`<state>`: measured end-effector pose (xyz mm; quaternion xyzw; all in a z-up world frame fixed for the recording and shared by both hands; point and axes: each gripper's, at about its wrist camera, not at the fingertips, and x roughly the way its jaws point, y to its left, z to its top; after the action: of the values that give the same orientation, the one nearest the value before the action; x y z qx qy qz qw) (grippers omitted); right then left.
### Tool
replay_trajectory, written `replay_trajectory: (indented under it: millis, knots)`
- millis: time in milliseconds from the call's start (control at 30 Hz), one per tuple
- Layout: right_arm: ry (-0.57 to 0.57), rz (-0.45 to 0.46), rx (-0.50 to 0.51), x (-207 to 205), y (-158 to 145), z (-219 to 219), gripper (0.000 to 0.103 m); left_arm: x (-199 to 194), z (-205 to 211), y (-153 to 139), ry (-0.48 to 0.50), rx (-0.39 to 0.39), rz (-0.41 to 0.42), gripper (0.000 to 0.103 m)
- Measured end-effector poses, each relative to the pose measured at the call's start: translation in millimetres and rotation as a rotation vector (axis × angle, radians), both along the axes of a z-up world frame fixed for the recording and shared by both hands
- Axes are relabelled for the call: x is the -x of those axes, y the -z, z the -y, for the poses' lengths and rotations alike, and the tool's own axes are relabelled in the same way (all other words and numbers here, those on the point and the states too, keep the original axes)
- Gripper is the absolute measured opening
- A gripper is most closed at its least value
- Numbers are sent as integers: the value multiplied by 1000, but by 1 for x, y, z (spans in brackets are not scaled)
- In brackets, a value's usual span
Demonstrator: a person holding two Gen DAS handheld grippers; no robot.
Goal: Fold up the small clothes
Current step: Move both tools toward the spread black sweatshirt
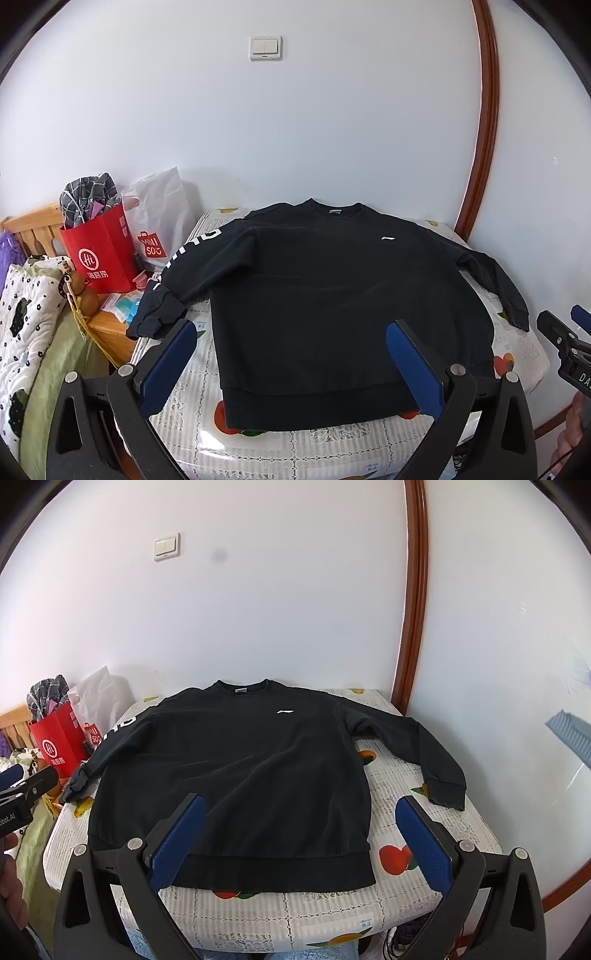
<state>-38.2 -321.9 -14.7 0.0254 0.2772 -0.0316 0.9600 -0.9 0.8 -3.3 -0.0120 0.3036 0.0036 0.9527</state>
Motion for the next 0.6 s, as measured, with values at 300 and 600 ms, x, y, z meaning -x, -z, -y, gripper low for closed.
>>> replay_trajectory:
  millis: [300,600]
  knots:
    - [0,-2,-2,-1,-2,0,102,1,2,-2,2,4,5,103]
    - [1,-21,-9,-13,4,3,102,-2,0,-7,-9,4,21,103]
